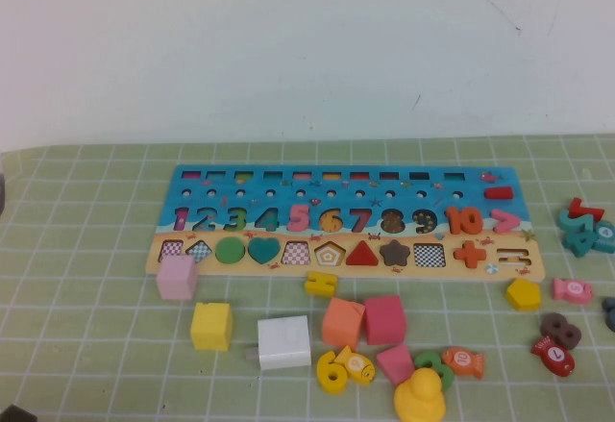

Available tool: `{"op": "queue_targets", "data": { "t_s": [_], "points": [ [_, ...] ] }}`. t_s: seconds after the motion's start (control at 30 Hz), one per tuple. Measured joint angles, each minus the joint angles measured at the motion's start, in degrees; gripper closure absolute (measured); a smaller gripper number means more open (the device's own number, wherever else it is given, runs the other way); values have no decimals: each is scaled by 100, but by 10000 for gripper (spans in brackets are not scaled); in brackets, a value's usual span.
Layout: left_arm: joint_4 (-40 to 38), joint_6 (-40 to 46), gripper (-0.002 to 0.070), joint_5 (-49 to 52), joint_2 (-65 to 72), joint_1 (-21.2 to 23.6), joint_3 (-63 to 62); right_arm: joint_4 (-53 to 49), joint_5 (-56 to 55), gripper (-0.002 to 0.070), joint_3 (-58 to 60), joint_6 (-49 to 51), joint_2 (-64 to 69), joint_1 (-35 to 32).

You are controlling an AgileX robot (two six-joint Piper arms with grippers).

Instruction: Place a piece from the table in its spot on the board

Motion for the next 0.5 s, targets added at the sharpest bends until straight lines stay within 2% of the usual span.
{"op": "queue_targets", "data": {
  "t_s": [0.1, 0.33, 0.5],
  "points": [
    [-252, 103, 677, -66, 0, 0, 0, 0, 0, 678, 0, 0, 0, 0],
    [-300, 1895, 677, 368, 40, 0, -669, 0, 0, 678, 0, 0, 0, 0],
    [14, 3312, 677, 1819, 917, 0, -1695, 0, 0, 678, 0, 0, 0, 0]
  ]
}}
